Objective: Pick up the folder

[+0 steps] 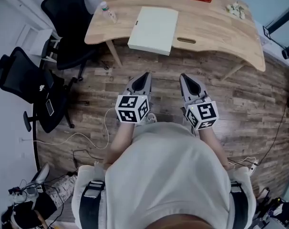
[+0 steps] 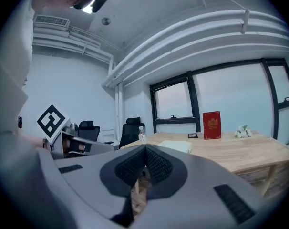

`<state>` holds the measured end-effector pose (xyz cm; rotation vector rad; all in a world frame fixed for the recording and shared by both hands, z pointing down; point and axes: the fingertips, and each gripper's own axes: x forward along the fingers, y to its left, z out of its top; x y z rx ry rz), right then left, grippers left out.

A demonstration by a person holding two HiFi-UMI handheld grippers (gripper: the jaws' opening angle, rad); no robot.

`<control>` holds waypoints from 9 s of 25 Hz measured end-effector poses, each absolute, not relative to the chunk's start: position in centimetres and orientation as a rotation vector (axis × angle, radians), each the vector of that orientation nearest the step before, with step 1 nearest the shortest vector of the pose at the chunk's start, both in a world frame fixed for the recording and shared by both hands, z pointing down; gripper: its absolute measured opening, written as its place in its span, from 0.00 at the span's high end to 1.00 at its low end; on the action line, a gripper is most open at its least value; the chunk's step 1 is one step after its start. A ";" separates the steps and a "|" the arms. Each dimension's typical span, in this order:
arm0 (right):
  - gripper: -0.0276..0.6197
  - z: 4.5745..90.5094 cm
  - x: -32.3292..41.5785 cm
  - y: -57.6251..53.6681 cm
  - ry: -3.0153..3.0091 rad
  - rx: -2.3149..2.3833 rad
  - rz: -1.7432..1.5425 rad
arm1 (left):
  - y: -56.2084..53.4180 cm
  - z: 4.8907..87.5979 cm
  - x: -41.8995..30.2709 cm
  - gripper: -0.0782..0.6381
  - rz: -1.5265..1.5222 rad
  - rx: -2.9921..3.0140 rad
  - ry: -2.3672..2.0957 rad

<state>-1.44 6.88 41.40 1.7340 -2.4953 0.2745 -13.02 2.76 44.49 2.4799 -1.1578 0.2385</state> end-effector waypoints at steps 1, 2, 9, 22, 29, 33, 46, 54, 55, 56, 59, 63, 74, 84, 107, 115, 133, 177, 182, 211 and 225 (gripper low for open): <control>0.93 41.4 -1.4 6.6 -2.494 1.735 0.272 | 2.5 44.5 -13.1 0.86 0.233 2.479 -1.157; 0.93 41.4 -1.5 6.4 -2.495 1.737 0.271 | 2.2 44.4 -13.2 0.86 0.228 2.477 -1.154; 0.93 41.5 -2.6 4.7 -2.521 1.771 0.309 | 0.3 45.0 -14.1 0.86 0.212 2.465 -1.108; 0.93 42.3 -5.9 2.4 -2.484 1.809 0.328 | -2.1 46.4 -17.5 0.86 0.220 2.453 -1.059; 0.93 42.7 -5.9 2.1 -2.447 1.850 0.357 | -2.8 47.0 -18.7 0.86 0.234 2.428 -1.047; 0.93 42.7 -5.9 1.9 -2.444 1.855 0.368 | -3.1 46.9 -18.6 0.86 0.243 2.430 -1.036; 0.93 43.6 -4.1 -1.1 -2.475 1.783 0.395 | -5.4 47.8 -16.7 0.86 0.252 2.391 -1.066; 0.93 43.4 -0.9 -4.2 -2.501 1.728 0.384 | -8.2 47.7 -13.8 0.86 0.218 2.351 -1.093; 0.93 43.3 -0.5 -4.7 -2.504 1.724 0.381 | -8.6 47.6 -13.5 0.86 0.213 2.348 -1.097; 0.93 43.2 -0.2 -5.1 -2.509 1.719 0.376 | -9.0 47.6 -13.2 0.86 0.207 2.343 -1.103; 0.93 43.1 0.8 -6.6 -2.526 1.703 0.370 | -10.2 47.7 -12.5 0.86 0.194 2.319 -1.124; 0.93 43.3 1.8 -8.1 -2.552 1.660 0.379 | -11.7 47.9 -11.6 0.86 0.173 2.275 -1.153; 0.93 42.9 5.6 -11.2 -2.599 1.606 0.388 | -13.8 48.4 -8.5 0.86 0.144 2.188 -1.203; 0.93 43.8 8.9 -12.4 -2.619 1.558 0.407 | -15.1 49.0 -5.9 0.86 0.101 2.128 -1.244; 0.93 44.7 9.5 -15.0 -2.744 1.255 0.388 | -15.0 52.5 -5.8 0.86 -0.211 1.848 -1.287; 0.93 44.9 8.7 -14.6 -2.763 1.201 0.403 | -13.8 56.1 -7.5 0.86 -0.383 1.622 -1.170; 0.93 45.8 9.7 -15.7 -2.680 1.283 0.402 | -15.8 63.4 -8.1 0.32 -0.543 1.415 -0.991; 0.93 47.8 10.1 -20.0 -2.601 1.303 0.424 | -23.2 66.7 -7.4 0.31 -0.647 1.293 -0.855; 0.93 47.8 10.2 -19.7 -2.600 1.303 0.425 | -23.2 66.3 -7.3 0.36 -0.648 1.322 -0.852; 0.93 47.6 9.2 -17.3 -2.647 1.258 0.429 | -19.1 60.8 -8.7 0.50 -0.799 1.377 -0.812; 0.93 46.7 10.2 -15.6 -2.659 1.321 0.429 | -17.2 55.3 -9.0 0.50 -0.893 1.407 -0.756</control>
